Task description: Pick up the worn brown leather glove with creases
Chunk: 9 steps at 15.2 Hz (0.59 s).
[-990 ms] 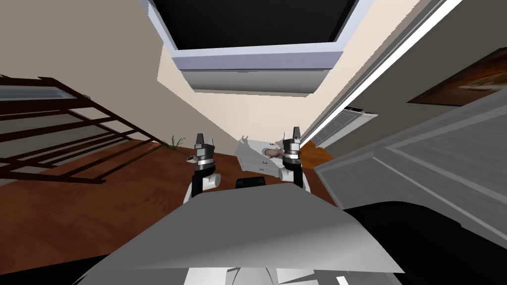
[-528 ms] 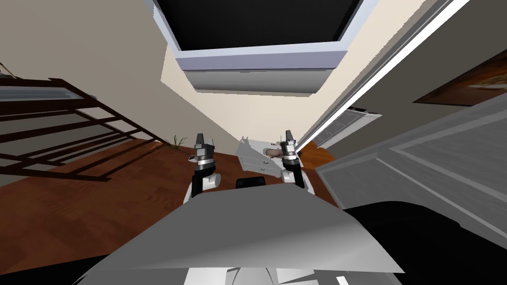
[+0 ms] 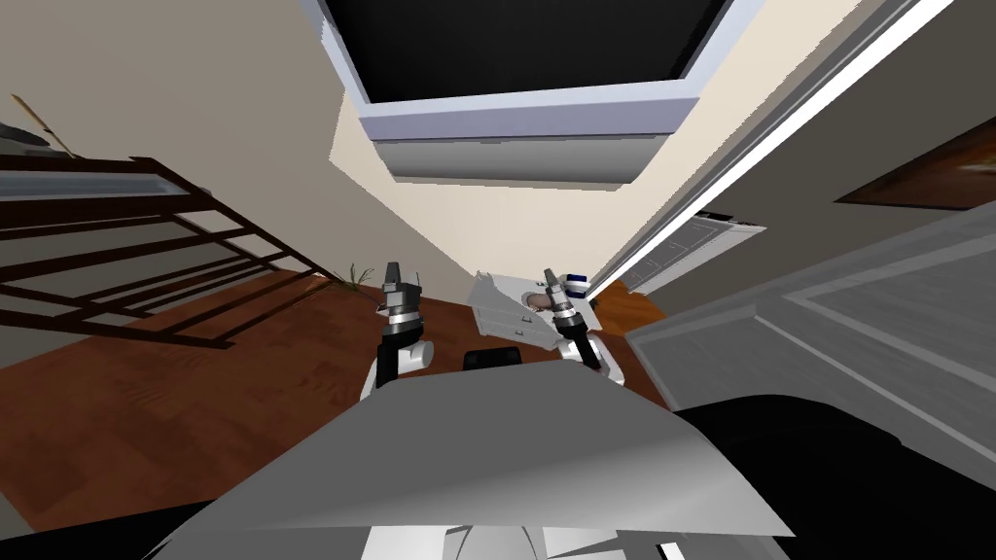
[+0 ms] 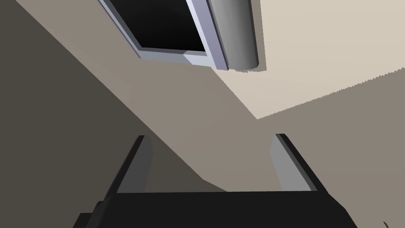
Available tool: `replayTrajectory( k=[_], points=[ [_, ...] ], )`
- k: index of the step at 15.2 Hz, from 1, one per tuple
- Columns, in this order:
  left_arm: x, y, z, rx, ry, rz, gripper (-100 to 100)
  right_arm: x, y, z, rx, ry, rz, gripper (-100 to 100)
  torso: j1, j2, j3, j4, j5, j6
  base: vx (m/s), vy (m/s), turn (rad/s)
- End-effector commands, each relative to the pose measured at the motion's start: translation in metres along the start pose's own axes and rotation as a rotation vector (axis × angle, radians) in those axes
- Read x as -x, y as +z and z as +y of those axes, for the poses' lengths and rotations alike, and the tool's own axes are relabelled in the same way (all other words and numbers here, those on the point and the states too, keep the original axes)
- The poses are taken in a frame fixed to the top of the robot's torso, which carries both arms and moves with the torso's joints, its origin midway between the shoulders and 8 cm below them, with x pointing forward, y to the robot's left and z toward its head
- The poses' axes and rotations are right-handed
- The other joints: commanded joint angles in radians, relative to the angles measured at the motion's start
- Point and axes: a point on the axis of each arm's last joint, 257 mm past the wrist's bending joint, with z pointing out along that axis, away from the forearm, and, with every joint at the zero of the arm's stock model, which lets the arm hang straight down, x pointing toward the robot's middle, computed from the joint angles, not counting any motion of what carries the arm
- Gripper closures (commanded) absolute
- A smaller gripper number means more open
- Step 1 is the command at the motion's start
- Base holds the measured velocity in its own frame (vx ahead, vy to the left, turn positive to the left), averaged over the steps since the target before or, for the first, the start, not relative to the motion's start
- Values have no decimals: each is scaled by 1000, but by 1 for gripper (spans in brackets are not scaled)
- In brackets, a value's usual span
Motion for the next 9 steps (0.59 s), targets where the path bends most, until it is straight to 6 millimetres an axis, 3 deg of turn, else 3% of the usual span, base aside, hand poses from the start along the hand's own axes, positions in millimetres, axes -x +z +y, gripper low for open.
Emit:
replayTrajectory(
  k=[1, 2, 3, 4, 5, 6, 7, 8, 9],
  points=[
    [0, 0, 0, 0, 0, 0, 0, -12, -5, -13, -24, -38, 47, -100, 0, 0, 0, 0, 0, 0, 4, 53, 50],
    [0, 0, 0, 0, 0, 0, 0, -22, -13, -30, -58, -84, 100, -100, 0, 0, 0, 0, 0, 0, 0, 59, 61],
    [0, 0, 0, 0, 0, 0, 0, -23, -13, -30, -57, -87, 105, -100, 0, 0, 0, 0, 0, 0, 0, 57, 43],
    [0, 0, 0, 0, 0, 0, 0, -33, -22, -48, -93, -133, 157, -100, 0, 0, 0, 0, 0, 0, 1, 56, 67],
    [0, 0, 0, 0, 0, 0, 0, -33, -23, -48, -91, -138, 164, -100, 0, 0, 0, 0, 0, 0, 3, 54, 58],
    [0, 0, 0, 0, 0, 0, 0, -42, -34, -67, -128, -188, 221, -100, 0, 0, 0, 0, 0, 0, 6, 63, 68],
    [0, 0, 0, 0, 0, 0, 0, -42, -34, -67, -127, -192, 226, -100, 1, 0, 0, 0, 0, 0, 6, 62, 60],
    [0, 0, 0, 0, 0, 0, 0, -50, -45, -83, -155, -246, 285, -100, 1, 0, 0, 0, 0, 0, 8, 66, 72],
    [0, 0, 0, 0, 0, 0, 0, -51, -48, -87, -162, -247, 289, -100, 1, 0, 0, 0, 0, 0, 10, 68, 58]
  ],
)
